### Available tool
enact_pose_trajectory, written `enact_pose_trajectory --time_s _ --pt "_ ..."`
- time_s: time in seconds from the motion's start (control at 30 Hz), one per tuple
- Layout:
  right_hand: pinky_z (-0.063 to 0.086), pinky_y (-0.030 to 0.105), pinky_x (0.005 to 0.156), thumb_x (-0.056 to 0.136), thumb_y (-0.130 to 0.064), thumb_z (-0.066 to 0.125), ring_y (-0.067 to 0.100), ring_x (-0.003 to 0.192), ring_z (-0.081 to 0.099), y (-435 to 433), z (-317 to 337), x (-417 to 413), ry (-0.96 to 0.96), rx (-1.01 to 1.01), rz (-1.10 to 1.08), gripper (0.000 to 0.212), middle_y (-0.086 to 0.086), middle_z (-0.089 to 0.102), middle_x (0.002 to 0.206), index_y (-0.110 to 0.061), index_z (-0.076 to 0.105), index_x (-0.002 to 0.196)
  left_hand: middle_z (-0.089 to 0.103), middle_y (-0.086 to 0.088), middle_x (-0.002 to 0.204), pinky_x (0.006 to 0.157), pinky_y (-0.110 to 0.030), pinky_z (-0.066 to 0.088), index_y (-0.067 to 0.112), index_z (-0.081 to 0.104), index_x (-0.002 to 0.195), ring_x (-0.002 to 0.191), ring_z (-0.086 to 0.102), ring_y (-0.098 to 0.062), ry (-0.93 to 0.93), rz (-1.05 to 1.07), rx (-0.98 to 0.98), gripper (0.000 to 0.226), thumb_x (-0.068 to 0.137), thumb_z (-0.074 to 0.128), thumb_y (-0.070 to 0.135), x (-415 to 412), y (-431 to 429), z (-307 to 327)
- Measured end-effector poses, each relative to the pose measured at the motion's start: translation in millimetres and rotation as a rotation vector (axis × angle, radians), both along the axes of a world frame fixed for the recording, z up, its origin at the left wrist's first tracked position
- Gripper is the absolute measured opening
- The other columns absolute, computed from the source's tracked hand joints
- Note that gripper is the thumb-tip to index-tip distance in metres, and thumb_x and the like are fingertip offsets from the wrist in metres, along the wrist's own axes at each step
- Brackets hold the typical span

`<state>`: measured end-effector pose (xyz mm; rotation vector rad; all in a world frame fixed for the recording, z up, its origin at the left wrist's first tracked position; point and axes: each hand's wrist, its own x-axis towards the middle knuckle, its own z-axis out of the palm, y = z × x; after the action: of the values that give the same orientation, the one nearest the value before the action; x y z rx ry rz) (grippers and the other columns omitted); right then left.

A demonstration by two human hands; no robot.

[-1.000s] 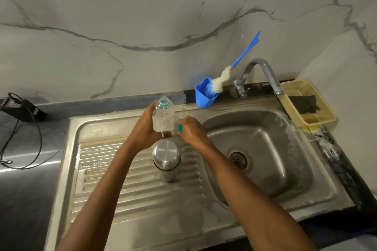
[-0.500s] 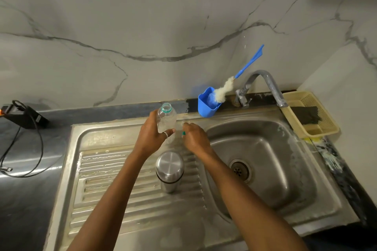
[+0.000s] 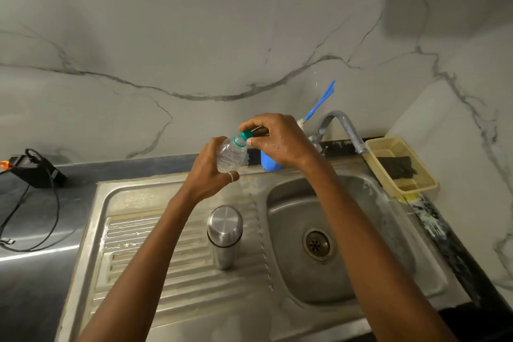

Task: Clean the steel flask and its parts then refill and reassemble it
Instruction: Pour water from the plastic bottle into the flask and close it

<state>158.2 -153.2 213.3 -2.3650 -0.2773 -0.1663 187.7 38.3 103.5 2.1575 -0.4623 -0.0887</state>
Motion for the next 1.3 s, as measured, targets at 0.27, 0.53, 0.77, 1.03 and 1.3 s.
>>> enact_pose_trajectory --time_s 0.27,0.53,0.77,1.03,1.3 --pt "0.050 0.013 0.086 0.086 -0.002 0.077 0.013 0.099 0.068 -1.9 11.4 -11.9 -0.040 -0.172 0.068 0.030 0.007 0.075 0.113 -0.008 0.076 0.116 0.055 -0.004 0.125 0.079 -0.026 0.046 0.017 0.036 0.143 0.107 0.060 -0.026 0.068 -0.169 0.027 0.084 0.075 0.086 0.009 -1.3 -0.1 14.8" --pt "0.055 0.042 0.084 0.092 -0.034 0.073 0.023 0.086 0.065 4.1 13.5 -13.2 0.054 -0.242 -0.134 0.030 0.008 0.072 0.093 -0.006 0.073 0.102 0.054 -0.003 0.126 0.075 -0.024 0.046 0.017 0.038 0.142 0.105 0.058 -0.027 0.040 -0.215 0.025 0.084 0.074 0.085 0.004 7.9 -2.6 20.9" --pt "0.047 0.026 0.079 0.100 -0.033 0.064 0.014 0.087 0.055 7.2 5.3 -11.9 0.033 -0.372 -0.034 0.032 0.009 0.070 0.109 -0.007 0.066 0.120 0.054 -0.007 0.129 0.082 -0.029 0.051 0.019 0.035 0.143 0.109 0.059 -0.027 0.097 -0.220 0.009 0.084 0.076 0.085 0.006 13.8 3.0 11.7" --pt "0.038 0.023 0.071 0.100 -0.039 0.062 0.014 0.080 0.052 10.9 -2.6 -0.5 -0.002 -0.338 -0.024 0.028 0.001 0.059 0.092 -0.011 0.060 0.101 0.051 -0.001 0.126 0.074 -0.014 0.051 0.019 0.032 0.143 0.107 0.060 -0.018 0.097 -0.247 -0.021 0.083 0.079 0.085 0.008 18.0 9.7 11.1" --pt "0.023 0.022 0.054 0.101 -0.055 0.046 0.007 0.053 0.038 16.6 -14.8 2.3 -0.146 -0.594 -0.122 0.047 -0.009 0.042 0.062 -0.017 0.048 0.075 0.052 -0.001 0.129 0.079 -0.014 0.053 0.024 0.033 0.139 0.105 0.062 -0.011 0.093 -0.297 -0.036 0.079 0.081 0.084 0.008 16.5 13.4 6.7"
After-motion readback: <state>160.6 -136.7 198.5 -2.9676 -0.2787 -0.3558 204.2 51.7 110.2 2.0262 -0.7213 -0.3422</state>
